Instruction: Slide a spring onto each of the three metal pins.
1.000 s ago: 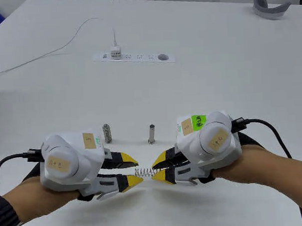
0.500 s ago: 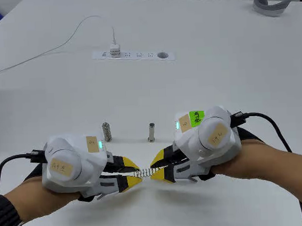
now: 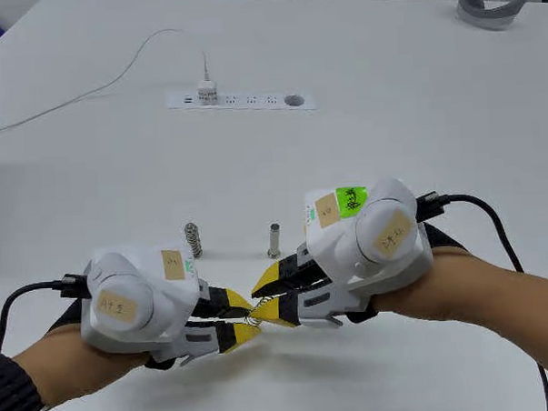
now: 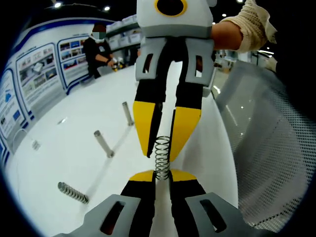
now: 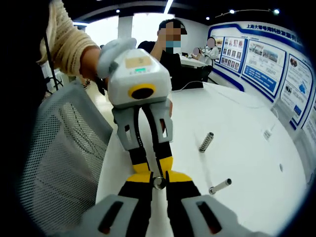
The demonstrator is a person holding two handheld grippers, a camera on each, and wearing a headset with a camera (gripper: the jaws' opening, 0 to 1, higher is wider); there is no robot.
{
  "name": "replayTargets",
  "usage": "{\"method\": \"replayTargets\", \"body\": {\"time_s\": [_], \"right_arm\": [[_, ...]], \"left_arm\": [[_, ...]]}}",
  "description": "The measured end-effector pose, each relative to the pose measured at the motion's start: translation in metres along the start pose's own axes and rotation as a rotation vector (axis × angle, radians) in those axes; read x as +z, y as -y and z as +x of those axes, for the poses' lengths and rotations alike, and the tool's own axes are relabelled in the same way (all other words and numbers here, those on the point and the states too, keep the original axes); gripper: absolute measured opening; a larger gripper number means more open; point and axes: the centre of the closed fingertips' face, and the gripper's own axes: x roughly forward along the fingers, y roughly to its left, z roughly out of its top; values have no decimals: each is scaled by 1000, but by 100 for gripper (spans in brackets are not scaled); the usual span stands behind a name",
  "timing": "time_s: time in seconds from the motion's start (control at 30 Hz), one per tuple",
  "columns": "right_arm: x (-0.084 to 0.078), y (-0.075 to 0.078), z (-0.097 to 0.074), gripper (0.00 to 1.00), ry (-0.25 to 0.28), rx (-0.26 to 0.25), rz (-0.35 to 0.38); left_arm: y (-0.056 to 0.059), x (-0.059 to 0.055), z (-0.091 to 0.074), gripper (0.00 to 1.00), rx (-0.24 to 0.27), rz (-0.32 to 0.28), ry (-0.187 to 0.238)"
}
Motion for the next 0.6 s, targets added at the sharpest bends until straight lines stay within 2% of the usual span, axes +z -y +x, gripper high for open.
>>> {"method": "replayTargets", "body": {"time_s": [0.23, 0.37, 0.6], "right_arm": [[2, -2, 1, 12, 12, -4, 2], [2, -1, -2, 17, 21, -11, 21], [-4, 1, -5, 17, 20, -30, 38]], "left_arm": [[0, -2, 1, 9, 1, -14, 15], [-1, -3, 0, 9, 6, -30, 19], [-2, 1, -2, 9, 11, -34, 41]]}}
